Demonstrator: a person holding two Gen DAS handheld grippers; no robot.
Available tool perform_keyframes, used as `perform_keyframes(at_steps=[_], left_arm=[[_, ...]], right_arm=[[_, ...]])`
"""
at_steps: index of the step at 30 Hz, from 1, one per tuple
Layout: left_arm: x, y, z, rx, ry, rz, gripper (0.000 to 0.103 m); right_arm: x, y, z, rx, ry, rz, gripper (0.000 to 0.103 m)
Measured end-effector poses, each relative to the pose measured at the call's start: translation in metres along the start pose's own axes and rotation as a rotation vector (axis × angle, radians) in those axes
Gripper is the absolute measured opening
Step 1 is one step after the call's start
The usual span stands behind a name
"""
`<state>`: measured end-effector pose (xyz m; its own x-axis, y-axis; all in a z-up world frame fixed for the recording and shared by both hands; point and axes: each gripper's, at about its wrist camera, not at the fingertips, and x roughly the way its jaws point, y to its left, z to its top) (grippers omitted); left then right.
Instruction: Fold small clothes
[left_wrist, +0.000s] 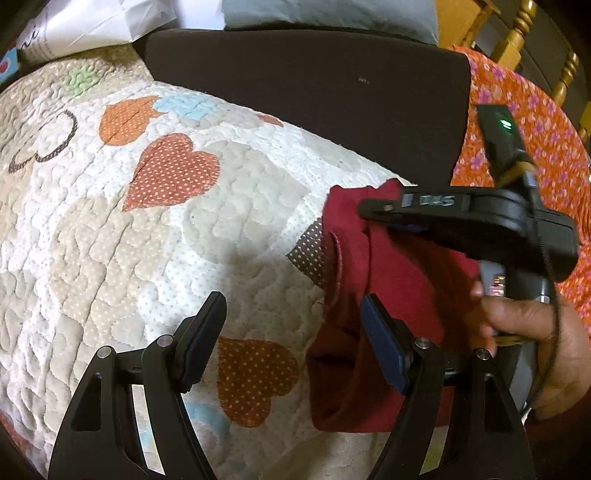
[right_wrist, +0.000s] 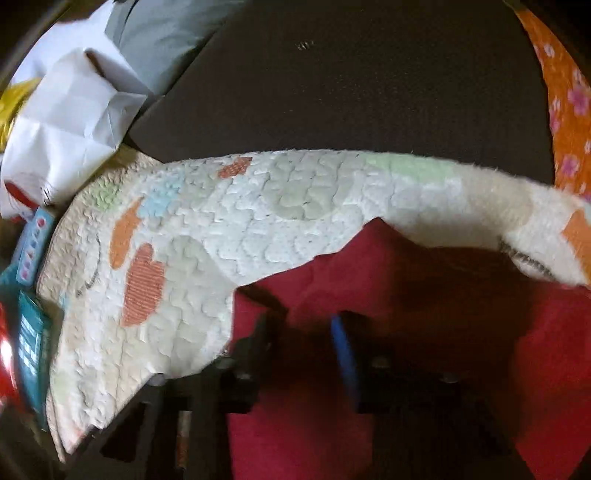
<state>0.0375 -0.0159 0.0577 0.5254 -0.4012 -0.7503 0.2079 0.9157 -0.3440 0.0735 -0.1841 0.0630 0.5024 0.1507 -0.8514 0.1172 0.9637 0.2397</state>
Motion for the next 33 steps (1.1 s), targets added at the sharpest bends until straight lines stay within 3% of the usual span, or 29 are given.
perform_keyframes(at_steps=[3, 5, 8, 10, 13, 15, 16, 23, 30, 33], left_arm=[[-0.006, 0.004, 0.002, -0.015, -0.013, -0.009, 0.076], [-0.007, 0.005, 0.003, -0.016, -0.024, -0.013, 0.076], [-0.006, 0.007, 0.003, -0.018, -0.022, -0.004, 0.076], [-0.006, 0.009, 0.004, -0.029, -0.018, -0.015, 0.076], [-0.007, 0.005, 0.004, -0.016, -0.026, -0.010, 0.076], [-0.006, 0.002, 0.003, -0.003, -0.025, -0.001, 0.076], [-0.005, 0.001, 0.003, 0.002, -0.025, 0.003, 0.076], [-0.003, -0.004, 0.004, 0.030, -0.043, 0.051, 0.076], [-0.005, -0.006, 0.005, 0.053, -0.075, 0.098, 0.076], [-0.017, -0.014, -0.001, 0.085, -0.080, 0.103, 0.076]], right_arm=[[-0.014, 0.000, 0.005, 0.028, -0.046, 0.116, 0.003], [-0.017, 0.013, 0.008, 0.011, -0.055, 0.171, 0.003], [-0.002, 0.030, 0.006, -0.010, -0.038, 0.130, 0.003], [-0.003, 0.025, 0.001, 0.048, -0.042, 0.168, 0.003], [-0.021, 0.018, -0.008, 0.066, -0.057, 0.167, 0.014], [-0.034, 0.012, -0.018, 0.054, -0.072, 0.152, 0.043], [-0.039, 0.008, -0.023, 0.054, -0.074, 0.146, 0.045], [-0.056, -0.025, -0.066, 0.105, -0.049, 0.111, 0.045], [-0.121, -0.056, -0.133, 0.144, -0.113, 0.047, 0.045], [-0.149, -0.066, -0.166, 0.167, -0.088, 0.034, 0.045]])
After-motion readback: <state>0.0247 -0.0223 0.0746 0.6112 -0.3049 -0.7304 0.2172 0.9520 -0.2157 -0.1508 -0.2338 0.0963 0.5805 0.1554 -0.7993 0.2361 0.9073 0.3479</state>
